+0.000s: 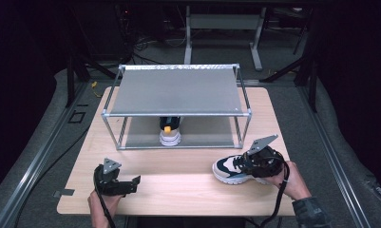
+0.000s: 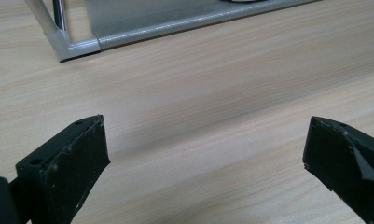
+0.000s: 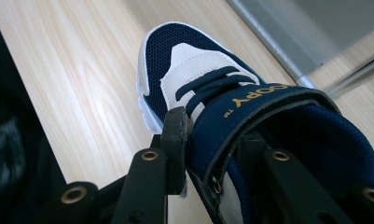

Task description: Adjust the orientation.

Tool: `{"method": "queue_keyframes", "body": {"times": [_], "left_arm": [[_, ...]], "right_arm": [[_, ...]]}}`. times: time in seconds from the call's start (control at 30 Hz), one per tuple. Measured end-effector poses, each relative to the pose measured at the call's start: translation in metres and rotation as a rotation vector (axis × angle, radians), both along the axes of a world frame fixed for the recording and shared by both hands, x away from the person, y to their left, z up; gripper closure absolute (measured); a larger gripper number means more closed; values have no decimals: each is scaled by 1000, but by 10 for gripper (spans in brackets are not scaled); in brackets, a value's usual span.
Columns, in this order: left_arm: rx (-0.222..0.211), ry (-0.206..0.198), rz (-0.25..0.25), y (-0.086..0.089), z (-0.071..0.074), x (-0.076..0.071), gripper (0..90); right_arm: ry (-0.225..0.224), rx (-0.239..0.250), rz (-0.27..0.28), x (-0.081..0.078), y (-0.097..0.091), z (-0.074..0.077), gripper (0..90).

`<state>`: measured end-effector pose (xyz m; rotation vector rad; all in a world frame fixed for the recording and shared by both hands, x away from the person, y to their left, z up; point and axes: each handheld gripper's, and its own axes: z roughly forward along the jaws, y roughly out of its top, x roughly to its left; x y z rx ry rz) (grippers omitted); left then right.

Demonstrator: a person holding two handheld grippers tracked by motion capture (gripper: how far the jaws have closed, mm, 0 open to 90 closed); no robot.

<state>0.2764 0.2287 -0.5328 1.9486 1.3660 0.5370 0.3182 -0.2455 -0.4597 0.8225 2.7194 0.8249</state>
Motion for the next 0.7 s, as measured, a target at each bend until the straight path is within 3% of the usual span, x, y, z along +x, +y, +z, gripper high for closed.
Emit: {"method": "queue_keyframes", "body": {"times": [0.03,0.17,0.27,0.37,0.43,0.47,0.5,0.6,0.7], "left_arm": [[-2,-3,-1,0,0,0,0],[0,-1,-4,-2,0,0,0],[-1,-3,-6,-2,0,1,0],[0,-3,-4,0,0,1,0],[-2,-4,0,1,0,0,0],[-2,-3,0,1,-1,0,0],[-2,-1,1,2,-1,0,0],[-6,0,2,3,-2,-1,0],[-6,-2,2,3,-2,-1,0]], "right_arm": [[-10,35,-33,-4,9,1,714],[-25,31,-89,-10,26,0,713],[-15,37,-167,-13,54,-10,711],[-16,37,-191,-10,71,-19,706],[-22,8,-191,-8,80,-25,700],[-10,31,-172,-8,82,-28,696],[-23,15,-174,-8,84,-30,688],[-37,13,-175,-8,83,-32,612],[-33,34,-147,-11,75,-28,366]]}}
